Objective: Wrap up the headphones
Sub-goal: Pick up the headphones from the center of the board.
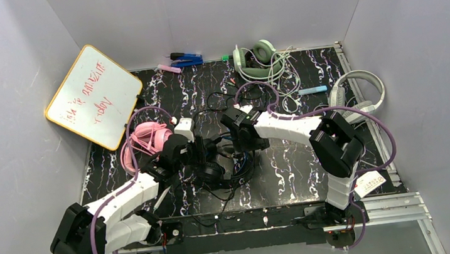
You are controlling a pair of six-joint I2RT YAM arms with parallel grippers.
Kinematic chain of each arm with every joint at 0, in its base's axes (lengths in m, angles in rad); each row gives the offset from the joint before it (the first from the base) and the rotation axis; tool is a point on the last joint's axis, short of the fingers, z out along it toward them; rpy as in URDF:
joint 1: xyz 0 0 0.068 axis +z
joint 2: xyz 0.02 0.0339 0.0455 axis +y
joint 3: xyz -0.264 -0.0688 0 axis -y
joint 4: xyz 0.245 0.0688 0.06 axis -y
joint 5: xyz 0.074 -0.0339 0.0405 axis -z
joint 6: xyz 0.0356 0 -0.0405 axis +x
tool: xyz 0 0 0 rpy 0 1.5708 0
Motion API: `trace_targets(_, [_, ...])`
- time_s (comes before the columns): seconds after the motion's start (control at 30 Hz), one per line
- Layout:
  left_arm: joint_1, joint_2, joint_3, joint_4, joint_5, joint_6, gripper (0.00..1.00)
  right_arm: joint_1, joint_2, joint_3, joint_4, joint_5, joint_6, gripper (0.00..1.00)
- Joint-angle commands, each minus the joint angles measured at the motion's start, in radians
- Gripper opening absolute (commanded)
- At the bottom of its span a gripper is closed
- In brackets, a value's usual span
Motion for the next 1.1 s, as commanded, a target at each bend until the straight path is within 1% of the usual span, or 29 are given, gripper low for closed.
trace_targets(0.0, [0.002, -0.024, -0.008, -0.001, -0.001, -0.022, 0.53, 0.005, -0.048, -0.013, 0.022, 0.026, 0.038, 0.76])
trace_targets(0.13, [0.002, -0.019, -0.005, -0.013, -0.007, -0.021, 0.53, 0.01, -0.052, -0.035, 0.052, 0.016, 0.041, 0.7])
trace_targets(0.3, [0.002, -0.018, -0.009, -0.01, -0.01, -0.022, 0.53, 0.011, -0.058, -0.059, 0.087, 0.008, 0.047, 0.55])
trace_targets(0.4, [0.002, -0.013, -0.001, -0.019, -0.011, -0.02, 0.53, 0.011, -0.05, -0.067, 0.093, 0.005, 0.046, 0.54])
trace_targets(0.5, [0.002, -0.017, -0.003, -0.025, -0.017, -0.021, 0.53, 0.011, -0.053, -0.085, 0.105, 0.003, 0.048, 0.49])
trace_targets(0.53, [0.002, -0.022, -0.004, -0.025, -0.019, -0.022, 0.53, 0.011, -0.059, -0.086, 0.106, 0.003, 0.048, 0.45])
trace_targets(0.6, [0.002, -0.032, -0.005, -0.025, -0.02, -0.025, 0.54, 0.011, -0.072, -0.086, 0.107, 0.004, 0.045, 0.25])
trace_targets(0.63, [0.003, -0.037, -0.001, -0.03, -0.018, -0.026, 0.56, 0.011, -0.08, -0.082, 0.106, 0.005, 0.041, 0.15])
trace_targets(0.67, [0.002, -0.043, 0.009, -0.041, -0.015, -0.028, 0.61, 0.011, -0.089, -0.076, 0.104, 0.006, 0.035, 0.04])
trace_targets(0.7, [0.002, -0.051, 0.021, -0.06, -0.004, -0.032, 0.68, 0.011, -0.098, -0.072, 0.102, 0.007, 0.028, 0.01])
trace_targets(0.77, [0.002, -0.072, 0.061, -0.108, 0.026, -0.035, 0.79, 0.011, -0.123, -0.065, 0.102, 0.007, 0.002, 0.01])
trace_targets(0.83, [0.003, -0.099, 0.114, -0.172, 0.065, -0.037, 0.87, 0.011, -0.154, -0.057, 0.102, 0.018, -0.028, 0.01])
trace_targets(0.9, [0.002, -0.132, 0.182, -0.258, 0.094, -0.037, 0.91, 0.008, -0.184, -0.031, 0.084, 0.043, -0.06, 0.01])
trace_targets(1.0, [0.002, -0.185, 0.297, -0.385, 0.144, -0.023, 0.97, 0.001, -0.228, 0.046, 0.004, 0.092, -0.121, 0.01])
trace_targets(1.07, [0.002, -0.205, 0.376, -0.458, 0.208, -0.013, 0.98, -0.015, -0.26, 0.091, -0.038, 0.105, -0.162, 0.01])
